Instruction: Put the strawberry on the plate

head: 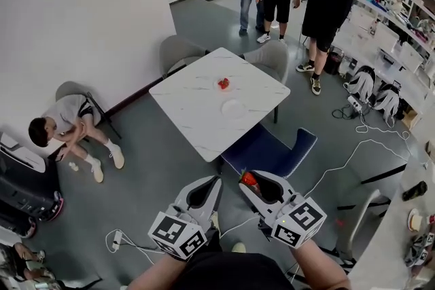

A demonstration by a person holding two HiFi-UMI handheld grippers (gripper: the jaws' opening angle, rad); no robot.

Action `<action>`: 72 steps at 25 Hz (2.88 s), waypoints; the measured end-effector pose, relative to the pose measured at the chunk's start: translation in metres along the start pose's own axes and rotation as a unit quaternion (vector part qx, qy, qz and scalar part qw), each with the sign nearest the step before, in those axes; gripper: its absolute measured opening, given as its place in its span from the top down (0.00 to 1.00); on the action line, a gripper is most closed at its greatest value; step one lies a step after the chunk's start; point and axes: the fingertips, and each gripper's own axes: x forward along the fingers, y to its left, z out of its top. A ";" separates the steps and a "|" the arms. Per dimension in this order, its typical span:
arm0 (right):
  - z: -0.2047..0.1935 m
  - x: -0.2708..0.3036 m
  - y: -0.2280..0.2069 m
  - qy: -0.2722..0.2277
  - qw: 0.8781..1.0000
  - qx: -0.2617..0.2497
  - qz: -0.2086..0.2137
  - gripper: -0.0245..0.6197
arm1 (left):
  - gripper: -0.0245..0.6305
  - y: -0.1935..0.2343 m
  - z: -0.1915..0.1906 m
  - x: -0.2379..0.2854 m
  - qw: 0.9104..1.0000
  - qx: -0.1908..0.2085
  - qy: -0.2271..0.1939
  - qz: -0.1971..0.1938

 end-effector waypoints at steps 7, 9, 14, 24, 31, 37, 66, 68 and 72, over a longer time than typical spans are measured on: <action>0.002 0.048 -0.032 0.010 1.000 -0.004 -0.014 0.74 | 0.95 0.048 0.009 0.037 1.000 0.011 -0.007 -0.009; 0.003 0.068 -0.045 0.013 1.000 -0.003 -0.022 0.74 | 0.95 0.068 0.012 0.050 1.000 0.018 -0.006 -0.013; 0.003 0.128 -0.082 0.020 0.999 0.005 -0.045 0.74 | 0.95 0.128 0.018 0.087 0.999 0.021 0.000 -0.027; 0.001 0.232 -0.142 0.030 0.994 0.014 -0.101 0.74 | 0.95 0.231 0.021 0.156 0.997 0.019 0.016 -0.078; -0.010 0.262 -0.176 0.066 0.989 0.001 -0.133 0.74 | 0.95 0.260 0.016 0.186 0.995 0.018 0.017 -0.096; -0.026 0.279 -0.222 0.087 0.986 0.004 -0.142 0.74 | 0.95 0.275 0.001 0.219 0.994 0.024 0.021 -0.100; -0.235 0.358 -0.475 0.362 0.923 -0.031 -0.127 0.74 | 0.95 0.376 -0.125 0.395 0.990 -0.013 0.136 -0.033; -0.249 0.359 -0.480 0.387 0.913 -0.038 -0.124 0.74 | 0.95 0.383 -0.130 0.396 0.989 -0.020 0.141 -0.025; -0.271 0.362 -0.488 0.423 0.896 -0.055 -0.124 0.74 | 0.95 0.395 -0.142 0.393 0.988 -0.024 0.150 -0.014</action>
